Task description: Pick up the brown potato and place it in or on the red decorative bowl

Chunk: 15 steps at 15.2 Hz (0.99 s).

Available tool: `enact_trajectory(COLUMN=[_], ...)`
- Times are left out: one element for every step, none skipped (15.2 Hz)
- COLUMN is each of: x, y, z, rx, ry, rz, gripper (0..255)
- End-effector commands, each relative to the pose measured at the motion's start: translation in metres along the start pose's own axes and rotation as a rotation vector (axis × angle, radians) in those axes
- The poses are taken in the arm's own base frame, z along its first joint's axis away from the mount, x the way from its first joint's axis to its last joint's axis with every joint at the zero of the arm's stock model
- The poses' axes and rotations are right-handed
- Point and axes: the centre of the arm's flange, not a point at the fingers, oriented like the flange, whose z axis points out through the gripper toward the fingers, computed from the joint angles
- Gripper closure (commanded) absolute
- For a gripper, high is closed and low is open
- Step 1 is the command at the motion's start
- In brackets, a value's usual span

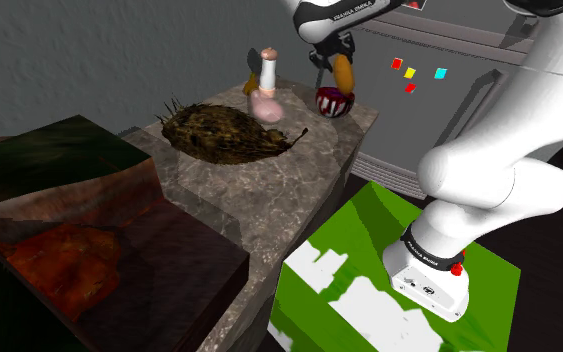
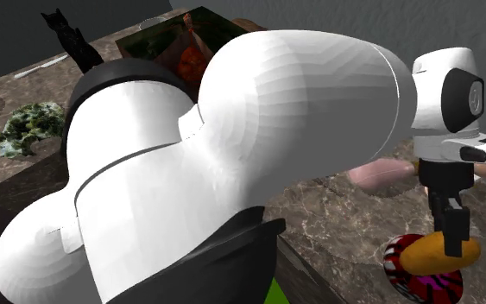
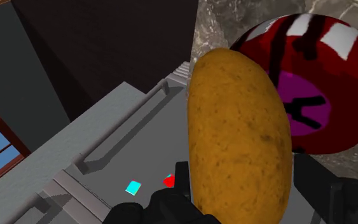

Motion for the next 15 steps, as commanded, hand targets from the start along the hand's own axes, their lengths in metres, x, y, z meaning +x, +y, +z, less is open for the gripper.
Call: enact_trajectory(x=[-0.002,-0.005,-0.007,-0.009,-0.012,-0.014,-0.016,-0.019,-0.021,-0.023,-0.026,-0.028,-0.028,-0.028,-0.028], y=[-0.005,-0.009,-0.012,-0.015,-0.018,-0.021,-0.024,-0.028,-0.031,-0.034,-0.037,-0.04,-0.04,-0.04,-0.04], z=[0.008,0.011,0.015,0.018,0.022,0.025,0.029,0.032,0.036,0.04,0.043,0.047,0.047,0.047,0.047], rx=[0.0,0.0,0.0,0.0,0.0,0.0,0.0,0.0,0.0,0.0,0.0,0.0,0.0,0.0,0.0], ry=[0.001,0.001,0.001,0.001,0.001,0.001,0.001,0.001,0.001,0.001,0.001,0.001,0.001,0.001,0.001], rz=[0.0,0.0,0.0,0.0,0.0,0.0,0.0,0.0,0.0,0.0,0.0,0.0,0.0,0.0,0.0], gripper=[255,255,255,255,255,255,255,255,255,255,255,255,255,255,255])
